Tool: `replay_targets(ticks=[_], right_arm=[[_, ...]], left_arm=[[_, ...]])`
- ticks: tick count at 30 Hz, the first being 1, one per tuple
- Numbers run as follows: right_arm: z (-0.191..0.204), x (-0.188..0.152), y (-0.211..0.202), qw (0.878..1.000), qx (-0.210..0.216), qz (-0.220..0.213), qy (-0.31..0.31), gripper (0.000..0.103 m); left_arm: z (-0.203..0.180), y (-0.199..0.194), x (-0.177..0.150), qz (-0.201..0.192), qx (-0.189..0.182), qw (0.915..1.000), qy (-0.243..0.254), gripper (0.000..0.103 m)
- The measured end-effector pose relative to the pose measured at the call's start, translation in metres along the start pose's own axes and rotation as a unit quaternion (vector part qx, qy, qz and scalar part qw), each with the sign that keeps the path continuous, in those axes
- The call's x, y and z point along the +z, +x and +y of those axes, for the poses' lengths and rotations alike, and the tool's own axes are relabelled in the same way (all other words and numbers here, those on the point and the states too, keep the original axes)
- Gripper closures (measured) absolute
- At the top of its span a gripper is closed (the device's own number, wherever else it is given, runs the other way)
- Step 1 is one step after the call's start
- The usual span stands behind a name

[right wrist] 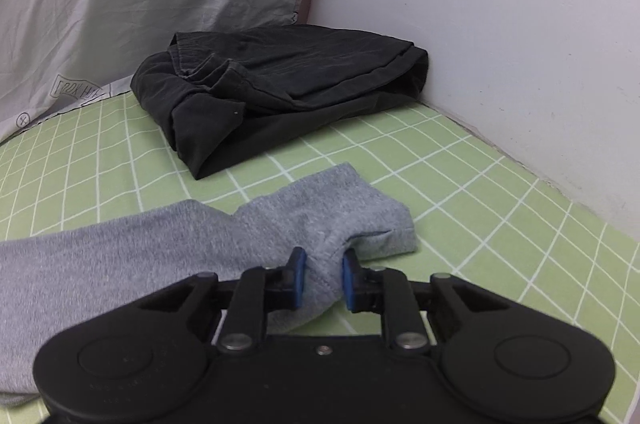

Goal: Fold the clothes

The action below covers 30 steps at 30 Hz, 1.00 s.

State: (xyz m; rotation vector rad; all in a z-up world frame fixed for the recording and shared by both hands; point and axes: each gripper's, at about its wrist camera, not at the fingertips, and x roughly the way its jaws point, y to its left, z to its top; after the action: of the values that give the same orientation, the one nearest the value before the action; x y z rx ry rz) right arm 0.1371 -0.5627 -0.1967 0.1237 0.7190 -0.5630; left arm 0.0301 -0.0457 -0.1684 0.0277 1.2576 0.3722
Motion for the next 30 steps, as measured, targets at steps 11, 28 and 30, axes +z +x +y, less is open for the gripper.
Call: replay_targets(ticks=[11, 28, 30], right_arm=[[-0.056, 0.028, 0.037, 0.996, -0.083, 0.025, 0.012, 0.078], [0.061, -0.074, -0.109, 0.997, 0.03, 0.064, 0.007, 0.03], [0.097, -0.089, -0.139, 0.996, 0.058, 0.073, -0.004, 0.029]], left_arm=[[0.007, -0.017, -0.013, -0.02, -0.062, 0.9978, 0.008, 0.0], [0.143, -0.017, -0.004, -0.089, -0.013, 0.9929, -0.078, 0.018], [0.16, -0.01, -0.004, -0.093, -0.019, 0.9932, -0.067, 0.026]])
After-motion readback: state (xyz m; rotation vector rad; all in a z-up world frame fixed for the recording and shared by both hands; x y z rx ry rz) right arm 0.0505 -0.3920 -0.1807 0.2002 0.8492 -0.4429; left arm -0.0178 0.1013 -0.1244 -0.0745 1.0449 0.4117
